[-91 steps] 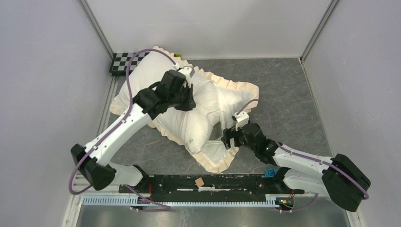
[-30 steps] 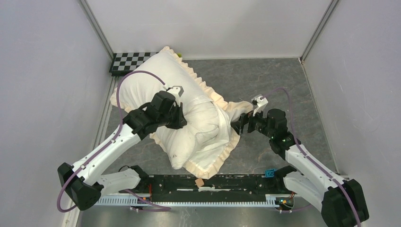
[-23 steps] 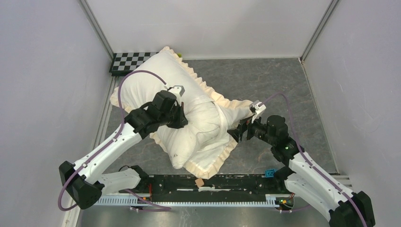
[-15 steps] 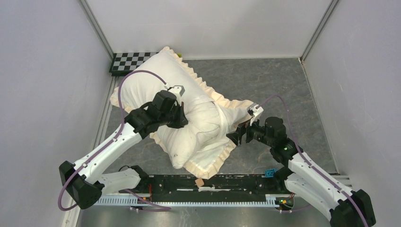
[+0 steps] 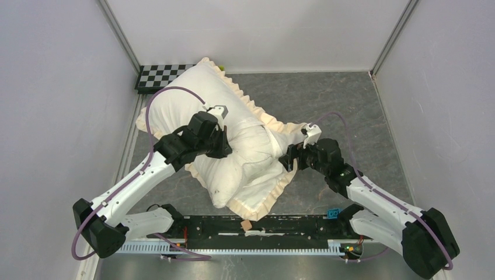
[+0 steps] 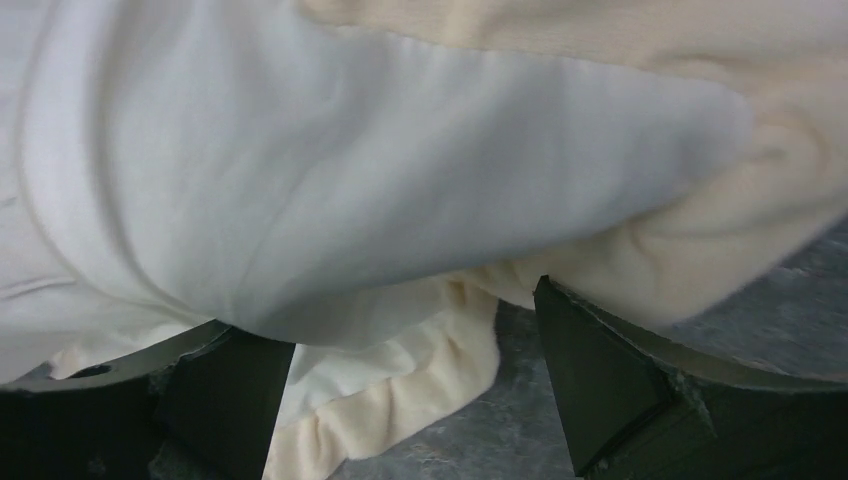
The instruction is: Remove the pillowcase from the pillow
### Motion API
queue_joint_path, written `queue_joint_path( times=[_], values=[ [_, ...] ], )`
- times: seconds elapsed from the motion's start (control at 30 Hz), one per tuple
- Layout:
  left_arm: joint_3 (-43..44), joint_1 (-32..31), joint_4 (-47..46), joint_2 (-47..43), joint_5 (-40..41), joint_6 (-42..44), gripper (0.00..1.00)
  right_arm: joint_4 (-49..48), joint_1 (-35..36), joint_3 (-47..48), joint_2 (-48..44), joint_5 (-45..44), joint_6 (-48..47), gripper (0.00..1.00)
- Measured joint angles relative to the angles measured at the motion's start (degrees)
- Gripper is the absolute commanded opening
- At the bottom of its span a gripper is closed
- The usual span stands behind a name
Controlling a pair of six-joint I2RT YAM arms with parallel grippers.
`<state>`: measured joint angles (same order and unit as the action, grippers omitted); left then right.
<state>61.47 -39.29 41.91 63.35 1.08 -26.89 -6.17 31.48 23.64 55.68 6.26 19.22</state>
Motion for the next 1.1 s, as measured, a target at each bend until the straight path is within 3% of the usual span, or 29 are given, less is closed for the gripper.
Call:
queue_joint_path(
  times=[0.17,0.3,0.4,0.57,0.73,0.77,0.83,0.9,0.97,1.1],
  values=[
    [0.0,0.0,0.1,-0.6,0.8,0.0,0.02,1.3,-3.1,0.9,1.2,-11.3,1.6,0.83],
    [-0.8,0.0,0.0,-2.1,2.2,0.0,0.02,-1.6,-15.2,0.2,2.4,-11.3,5.5,0.66],
    [-2.3,0.0,0.1,-3.5,3.1,0.0,0.02,-4.9,-21.4,-0.9,6.1,-8.6,8.4,0.62],
    [-3.5,0.0,1.3,-6.2,4.8,0.0,0.02,-7.3,-23.3,-1.2,13.2,-1.6,9.5,0.72],
    [-3.6,0.0,2.2,-7.2,5.2,0.0,0.03,-13.2,-24.1,-4.4,10.6,11.0,7.9,0.85],
    [-3.6,0.0,2.1,-7.1,4.8,0.0,0.06,-13.8,-24.1,-4.8,9.4,13.4,7.4,0.88],
    [-3.6,0.1,1.9,-6.9,3.4,0.1,0.29,-14.6,-24.1,-5.0,6.9,17.3,6.4,0.92],
    [-3.5,0.3,1.5,-6.2,1.1,0.7,0.46,-15.6,-24.1,-5.0,4.7,20.9,5.7,0.97],
    [-2.4,0.1,1.2,-4.5,-3.0,1.1,0.58,-16.1,-24.1,-5.0,2.8,24.0,5.0,0.98],
    [1.9,-4.6,1.2,-1.0,-5.6,1.4,0.68,-15.6,-23.0,-5.9,-0.7,27.8,5.0,0.98]
  ],
)
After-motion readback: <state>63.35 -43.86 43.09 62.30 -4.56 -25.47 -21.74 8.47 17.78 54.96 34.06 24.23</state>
